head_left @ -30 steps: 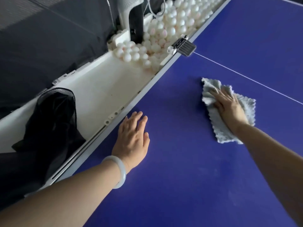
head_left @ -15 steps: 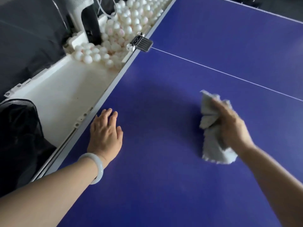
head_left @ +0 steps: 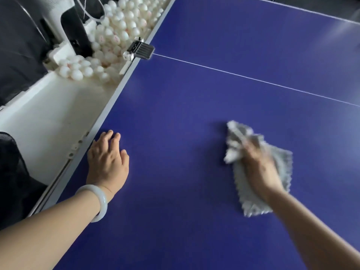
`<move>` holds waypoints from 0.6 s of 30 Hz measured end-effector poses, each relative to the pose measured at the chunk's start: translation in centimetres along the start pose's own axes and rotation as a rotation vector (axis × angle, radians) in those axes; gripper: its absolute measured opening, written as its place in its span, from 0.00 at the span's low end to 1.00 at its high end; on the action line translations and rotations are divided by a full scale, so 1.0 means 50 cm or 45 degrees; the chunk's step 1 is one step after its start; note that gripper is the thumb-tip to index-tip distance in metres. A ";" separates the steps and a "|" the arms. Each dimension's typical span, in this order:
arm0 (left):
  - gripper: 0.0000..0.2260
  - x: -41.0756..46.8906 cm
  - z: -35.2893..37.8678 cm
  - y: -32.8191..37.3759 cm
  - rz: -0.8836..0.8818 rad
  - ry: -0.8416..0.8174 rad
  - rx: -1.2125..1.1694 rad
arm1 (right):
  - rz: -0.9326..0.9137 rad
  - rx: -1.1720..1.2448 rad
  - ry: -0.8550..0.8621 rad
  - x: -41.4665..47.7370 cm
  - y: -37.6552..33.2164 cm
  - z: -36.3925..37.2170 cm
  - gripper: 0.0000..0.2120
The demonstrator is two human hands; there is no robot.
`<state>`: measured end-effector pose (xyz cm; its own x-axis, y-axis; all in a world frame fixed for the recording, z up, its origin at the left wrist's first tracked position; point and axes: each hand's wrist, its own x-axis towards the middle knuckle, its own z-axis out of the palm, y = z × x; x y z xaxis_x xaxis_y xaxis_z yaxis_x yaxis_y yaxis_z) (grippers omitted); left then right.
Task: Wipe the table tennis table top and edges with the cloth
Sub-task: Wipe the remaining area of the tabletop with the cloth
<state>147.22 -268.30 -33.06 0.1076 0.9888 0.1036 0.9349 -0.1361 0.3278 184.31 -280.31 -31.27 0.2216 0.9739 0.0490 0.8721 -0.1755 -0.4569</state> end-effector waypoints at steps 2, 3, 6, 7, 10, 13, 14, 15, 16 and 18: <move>0.21 -0.001 0.000 0.001 0.006 -0.007 0.013 | 0.406 -0.171 0.103 0.031 0.046 -0.022 0.26; 0.21 -0.001 0.000 0.002 0.009 -0.009 0.018 | 0.550 -0.239 0.115 0.044 0.037 -0.015 0.25; 0.21 -0.001 -0.001 0.009 0.001 -0.025 0.026 | 0.515 -0.349 0.151 0.015 -0.081 0.066 0.31; 0.21 -0.001 -0.001 0.010 -0.005 -0.027 0.027 | 0.391 -0.337 0.158 -0.019 -0.132 0.098 0.33; 0.21 0.001 -0.004 0.009 -0.022 -0.024 0.010 | 0.107 -0.117 0.055 -0.139 -0.232 0.156 0.29; 0.20 0.000 -0.008 0.004 -0.016 -0.006 -0.067 | 0.038 -0.119 -0.013 -0.181 -0.195 0.131 0.26; 0.19 -0.002 -0.011 0.002 -0.011 0.000 -0.098 | 0.083 -0.188 -0.012 -0.174 -0.162 0.112 0.26; 0.18 -0.003 -0.014 -0.002 -0.004 -0.003 -0.125 | 0.156 -0.279 0.001 -0.162 -0.127 0.091 0.27; 0.18 -0.005 -0.016 -0.005 0.008 -0.012 -0.147 | 0.249 -0.365 0.029 -0.145 -0.089 0.070 0.27; 0.17 -0.012 -0.019 0.004 0.047 -0.026 -0.159 | 0.488 -0.445 0.022 -0.113 -0.011 0.027 0.28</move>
<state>147.03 -268.98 -32.18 0.1495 0.9838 0.0992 0.8810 -0.1781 0.4384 181.97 -285.51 -32.48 0.5581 0.8284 -0.0480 0.8200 -0.5595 -0.1209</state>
